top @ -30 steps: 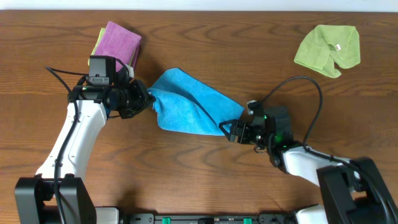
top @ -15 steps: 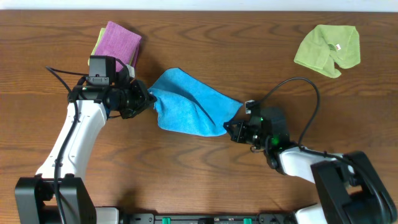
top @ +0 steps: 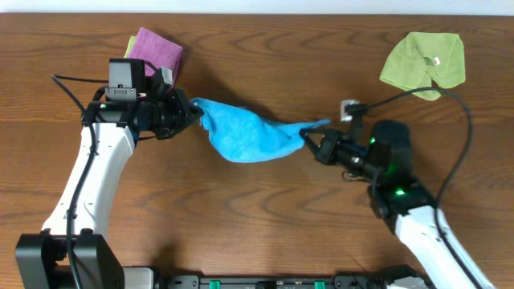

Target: Fold the cloth

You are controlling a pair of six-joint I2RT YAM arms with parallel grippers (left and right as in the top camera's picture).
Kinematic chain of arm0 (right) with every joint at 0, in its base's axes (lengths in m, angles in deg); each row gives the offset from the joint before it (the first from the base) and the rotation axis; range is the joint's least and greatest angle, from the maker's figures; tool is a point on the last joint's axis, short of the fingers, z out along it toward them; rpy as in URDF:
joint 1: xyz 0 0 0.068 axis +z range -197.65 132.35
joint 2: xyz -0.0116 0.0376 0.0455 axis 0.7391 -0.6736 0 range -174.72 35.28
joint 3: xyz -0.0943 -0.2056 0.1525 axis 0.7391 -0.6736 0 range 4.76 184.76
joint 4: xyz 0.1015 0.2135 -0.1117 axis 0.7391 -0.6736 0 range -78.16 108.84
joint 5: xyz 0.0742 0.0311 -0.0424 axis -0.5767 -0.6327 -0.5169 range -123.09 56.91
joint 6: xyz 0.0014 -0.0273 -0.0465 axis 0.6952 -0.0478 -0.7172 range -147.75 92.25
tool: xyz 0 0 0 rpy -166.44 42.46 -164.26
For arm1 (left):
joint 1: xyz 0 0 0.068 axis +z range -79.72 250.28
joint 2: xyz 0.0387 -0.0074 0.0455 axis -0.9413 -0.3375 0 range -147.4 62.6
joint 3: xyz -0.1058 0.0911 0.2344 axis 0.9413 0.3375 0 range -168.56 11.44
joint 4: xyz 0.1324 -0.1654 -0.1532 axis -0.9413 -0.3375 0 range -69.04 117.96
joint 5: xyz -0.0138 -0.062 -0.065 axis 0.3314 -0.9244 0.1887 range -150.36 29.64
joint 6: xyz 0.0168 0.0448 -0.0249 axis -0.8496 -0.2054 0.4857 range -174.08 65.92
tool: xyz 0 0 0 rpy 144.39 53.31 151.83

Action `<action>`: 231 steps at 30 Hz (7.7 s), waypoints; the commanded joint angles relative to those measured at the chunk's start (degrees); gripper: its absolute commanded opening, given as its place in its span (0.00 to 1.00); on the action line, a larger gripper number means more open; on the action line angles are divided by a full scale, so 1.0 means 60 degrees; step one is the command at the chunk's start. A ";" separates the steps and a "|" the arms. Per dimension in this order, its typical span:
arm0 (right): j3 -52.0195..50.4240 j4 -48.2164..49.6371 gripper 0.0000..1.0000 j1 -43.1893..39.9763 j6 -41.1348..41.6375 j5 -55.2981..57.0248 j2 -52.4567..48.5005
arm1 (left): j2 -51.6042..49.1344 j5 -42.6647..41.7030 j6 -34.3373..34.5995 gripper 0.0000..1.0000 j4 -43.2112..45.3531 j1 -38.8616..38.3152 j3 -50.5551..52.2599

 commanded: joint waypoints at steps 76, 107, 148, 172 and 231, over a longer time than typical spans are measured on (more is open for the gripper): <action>0.2816 -0.6510 0.38 -0.1435 -0.4852 0.2663 0.0098 | -0.0936 0.1872 0.0208 0.06 0.1308 -0.5195 -0.3126; 0.2900 -0.7461 0.52 0.0965 -0.6969 0.3381 -0.1515 | -0.2007 0.3632 0.0040 0.06 0.1126 -0.5679 -0.3129; -0.0208 -0.1512 0.50 0.4193 -0.3100 0.7606 -0.2572 | -0.2004 0.3293 0.0397 0.06 0.0831 -0.4743 -0.3133; -0.0233 0.0568 0.17 0.4182 -0.3100 0.8597 -0.4102 | -0.2004 0.3140 0.0506 0.06 0.0736 -0.4743 -0.3133; 0.5610 -0.9959 0.01 0.4197 -0.4280 0.8659 0.1585 | 0.0947 0.1453 0.0189 0.06 -0.2718 -0.3952 -0.3147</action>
